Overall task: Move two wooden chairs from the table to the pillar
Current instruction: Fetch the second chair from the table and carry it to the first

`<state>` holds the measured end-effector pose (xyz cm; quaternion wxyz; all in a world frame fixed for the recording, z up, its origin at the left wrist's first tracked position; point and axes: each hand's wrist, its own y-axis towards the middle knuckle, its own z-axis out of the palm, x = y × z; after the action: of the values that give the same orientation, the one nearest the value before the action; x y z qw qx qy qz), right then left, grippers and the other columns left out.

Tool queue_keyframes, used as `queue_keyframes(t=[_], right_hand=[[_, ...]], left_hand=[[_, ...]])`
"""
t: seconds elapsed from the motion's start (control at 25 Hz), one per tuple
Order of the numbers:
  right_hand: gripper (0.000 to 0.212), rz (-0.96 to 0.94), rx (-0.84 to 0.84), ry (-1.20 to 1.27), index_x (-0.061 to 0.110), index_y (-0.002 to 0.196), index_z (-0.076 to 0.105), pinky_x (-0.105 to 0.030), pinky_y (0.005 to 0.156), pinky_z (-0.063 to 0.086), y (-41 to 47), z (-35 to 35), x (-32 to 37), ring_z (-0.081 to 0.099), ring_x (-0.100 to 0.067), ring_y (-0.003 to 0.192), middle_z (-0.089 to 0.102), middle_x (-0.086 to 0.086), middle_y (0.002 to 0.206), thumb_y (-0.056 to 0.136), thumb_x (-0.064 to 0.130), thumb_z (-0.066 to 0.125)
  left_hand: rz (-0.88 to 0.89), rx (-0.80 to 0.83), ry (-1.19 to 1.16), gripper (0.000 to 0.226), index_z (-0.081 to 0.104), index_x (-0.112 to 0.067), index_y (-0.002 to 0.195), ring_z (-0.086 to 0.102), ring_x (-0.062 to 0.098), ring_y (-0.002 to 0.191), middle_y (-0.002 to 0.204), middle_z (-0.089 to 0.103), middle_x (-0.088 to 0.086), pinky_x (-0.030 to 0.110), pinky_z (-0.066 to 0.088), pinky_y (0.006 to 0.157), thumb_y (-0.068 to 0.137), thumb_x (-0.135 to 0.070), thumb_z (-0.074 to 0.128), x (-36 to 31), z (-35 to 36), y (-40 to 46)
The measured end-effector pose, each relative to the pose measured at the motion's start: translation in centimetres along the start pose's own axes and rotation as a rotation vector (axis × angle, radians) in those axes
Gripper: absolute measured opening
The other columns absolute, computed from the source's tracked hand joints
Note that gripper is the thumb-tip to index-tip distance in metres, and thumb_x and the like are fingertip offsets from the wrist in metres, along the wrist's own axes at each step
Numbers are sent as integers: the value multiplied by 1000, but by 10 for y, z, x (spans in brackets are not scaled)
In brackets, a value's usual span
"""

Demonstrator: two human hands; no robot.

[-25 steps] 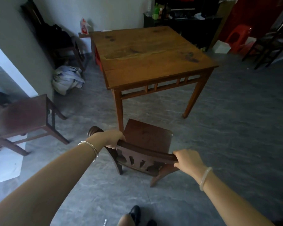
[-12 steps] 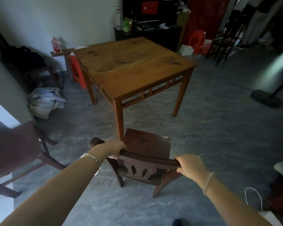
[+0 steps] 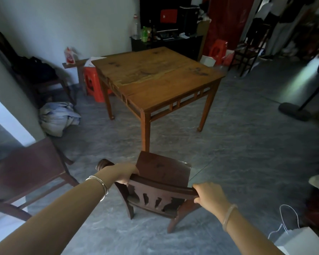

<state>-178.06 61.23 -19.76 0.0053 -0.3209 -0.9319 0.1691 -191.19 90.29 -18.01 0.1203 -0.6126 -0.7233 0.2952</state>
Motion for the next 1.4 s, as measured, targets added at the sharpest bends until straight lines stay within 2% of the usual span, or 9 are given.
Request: queue_keyframes(t=[0.28,0.4,0.6,0.68,0.8,0.96,1.16,1.4], right_hand=[[31,-113,-55,-15,22,112,58,-35,75,51,-17,0,66,67,-26,97,72,-2,100,85,36,64],[30,-164,-46,-31,21,109,59,-36,77,51,-19,-3,99,68,-26,97,72,-1,100,84,36,64],[32,-222,-51,-34,22,114,58,-37,79,51,-18,-10,168,66,-28,102,71,-3,105,85,32,64],[33,-226,-52,-38,20,116,58,-37,80,51,-18,-14,204,66,-29,104,71,-5,106,85,30,65],[34,-220,-64,-47,18,117,58,-37,81,51,-22,-19,259,65,-30,106,71,-7,109,86,30,65],[29,-186,-66,-56,18,111,59,-33,71,46,-27,-27,331,66,-30,102,71,-7,104,85,29,65],[30,-150,-53,-28,18,111,58,-32,70,47,-31,-27,384,67,-30,100,72,-6,101,85,31,66],[29,-160,-64,0,17,110,58,-35,73,50,-30,-29,420,67,-31,100,72,-7,101,86,32,65]], left_hand=[[-72,-30,-62,43,66,-27,116,60,23,108,117,68,-1,31,45,81,80,-6,58,31,41,-76],[-134,-21,-78,43,67,-26,114,62,24,104,112,69,0,39,52,86,80,-2,54,50,59,-112],[-200,-30,-63,49,66,-25,115,62,25,104,111,69,2,40,53,87,78,4,53,95,86,-164],[-197,-22,-57,45,67,-22,112,62,26,104,110,68,4,42,52,88,78,4,54,121,95,-185],[-207,5,-21,39,65,-15,112,61,28,106,112,67,8,37,50,84,78,2,56,163,106,-215],[-217,-9,11,45,62,-18,120,60,27,111,119,65,6,32,45,78,79,1,56,219,118,-250],[-181,-31,13,52,60,-25,124,55,22,118,126,60,-1,36,49,87,79,-1,57,263,130,-273],[-200,-19,12,44,66,-25,113,60,23,106,112,68,0,40,52,87,79,1,57,293,140,-287]])
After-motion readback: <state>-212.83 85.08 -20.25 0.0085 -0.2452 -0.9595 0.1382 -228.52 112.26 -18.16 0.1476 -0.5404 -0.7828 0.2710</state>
